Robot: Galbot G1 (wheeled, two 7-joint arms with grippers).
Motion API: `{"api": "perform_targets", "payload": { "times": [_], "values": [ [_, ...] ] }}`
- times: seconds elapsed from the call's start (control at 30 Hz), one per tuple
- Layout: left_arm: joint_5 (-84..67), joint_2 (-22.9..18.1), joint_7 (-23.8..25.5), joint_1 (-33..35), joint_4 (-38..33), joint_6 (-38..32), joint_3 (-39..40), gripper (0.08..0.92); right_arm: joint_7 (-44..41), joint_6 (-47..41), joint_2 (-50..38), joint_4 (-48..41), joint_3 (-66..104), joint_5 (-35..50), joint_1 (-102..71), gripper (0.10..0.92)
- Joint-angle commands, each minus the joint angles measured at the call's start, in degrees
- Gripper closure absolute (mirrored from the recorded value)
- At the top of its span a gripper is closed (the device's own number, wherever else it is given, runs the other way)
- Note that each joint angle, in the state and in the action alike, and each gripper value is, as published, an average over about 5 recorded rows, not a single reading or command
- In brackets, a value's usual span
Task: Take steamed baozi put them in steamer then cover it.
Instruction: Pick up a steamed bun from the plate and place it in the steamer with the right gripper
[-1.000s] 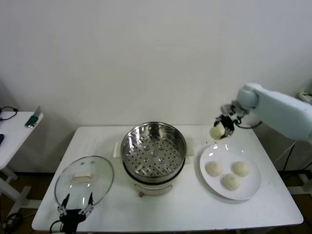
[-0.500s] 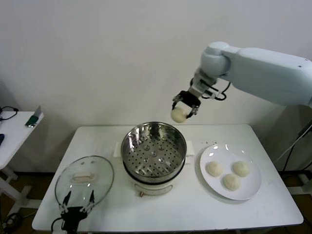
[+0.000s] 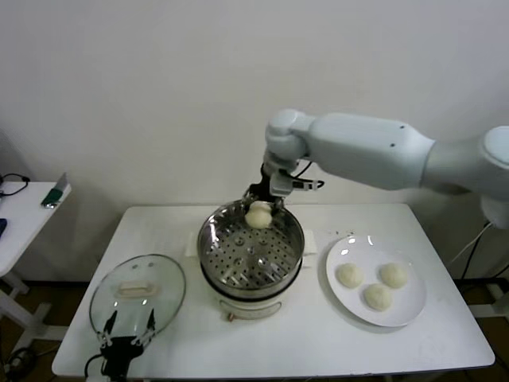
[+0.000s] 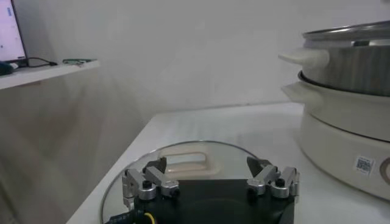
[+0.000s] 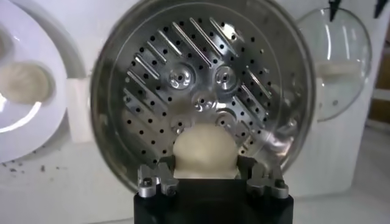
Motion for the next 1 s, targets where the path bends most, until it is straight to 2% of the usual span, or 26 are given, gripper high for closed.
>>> {"api": "perform_targets", "payload": {
  "times": [0.03, 0.4, 0.57, 0.7, 0.83, 0.9, 1.0],
  "values": [
    [0.0, 0.0, 0.0, 0.0, 0.1, 0.0, 0.0, 0.177, 1.7, 3.4, 4.3, -6.7, 2.0, -9.4, -6.5, 0.353],
    [-0.1, -0.2, -0.4, -0.3, 0.8, -0.6, -0.1, 0.177, 2.7, 4.6, 7.4, -12.4, 2.8, -11.1, -8.4, 0.340],
    [0.0, -0.3, -0.5, -0.3, 0.8, -0.7, 0.0, 0.177, 3.9, 5.5, 7.8, -13.4, 3.1, -9.9, -8.6, 0.234],
    [0.2, -0.4, -0.6, -0.3, 0.8, -0.7, 0.0, 0.177, 4.4, 5.5, 7.0, -12.3, 3.6, -7.1, -7.9, 0.205],
    [0.4, -0.5, -0.6, -0.3, 0.6, -0.7, 0.0, 0.177, 2.0, 3.0, 3.0, -6.7, 1.9, 3.5, -3.0, 0.203],
    [0.5, -0.5, -0.6, -0.2, 0.5, -0.6, 0.0, 0.177, -0.4, 0.2, -0.3, -2.3, -1.3, 13.7, 2.3, 0.202],
    [0.8, -0.6, -0.6, -0.3, 0.5, -0.6, 0.1, 0.177, -4.1, -5.5, -5.9, 3.3, -10.5, 33.8, 13.2, 0.202]
  ]
}}
